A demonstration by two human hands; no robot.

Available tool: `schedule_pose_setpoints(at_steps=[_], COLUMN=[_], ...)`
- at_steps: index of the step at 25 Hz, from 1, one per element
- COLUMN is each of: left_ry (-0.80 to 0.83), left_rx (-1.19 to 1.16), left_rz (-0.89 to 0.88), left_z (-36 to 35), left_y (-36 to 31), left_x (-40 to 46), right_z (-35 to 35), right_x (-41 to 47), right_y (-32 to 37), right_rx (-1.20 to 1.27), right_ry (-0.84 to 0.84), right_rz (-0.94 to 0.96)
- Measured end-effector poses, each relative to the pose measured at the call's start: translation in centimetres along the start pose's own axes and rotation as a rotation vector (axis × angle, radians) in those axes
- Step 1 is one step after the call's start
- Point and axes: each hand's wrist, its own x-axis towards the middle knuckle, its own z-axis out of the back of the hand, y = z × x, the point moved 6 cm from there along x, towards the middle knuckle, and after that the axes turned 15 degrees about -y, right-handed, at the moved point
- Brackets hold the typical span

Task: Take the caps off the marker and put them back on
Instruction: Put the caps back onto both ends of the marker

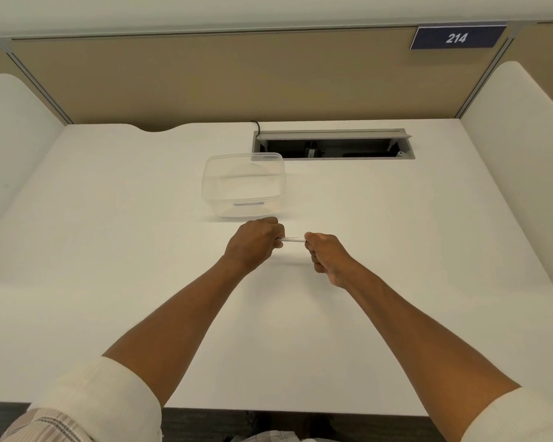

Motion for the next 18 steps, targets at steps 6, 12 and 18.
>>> schedule_pose_setpoints(at_steps=[6, 12, 18], left_ry=[0.068, 0.084, -0.075], left_rx=[0.070, 0.068, 0.031], left_rz=[-0.004, -0.168, -0.228], left_z=[-0.7, -1.5, -2.7], left_y=[0.0, -1.8, -3.8], left_x=[0.0, 0.1, -0.2], right_z=[0.8, 0.7, 1.8], right_x=[0.4, -0.2, 0.8], right_y=[0.1, 0.1, -2.1], right_rx=[-0.196, -0.450, -0.393], right_ry=[0.033, 0.094, 0.000], right_rz=[0.082, 0.423, 0.281])
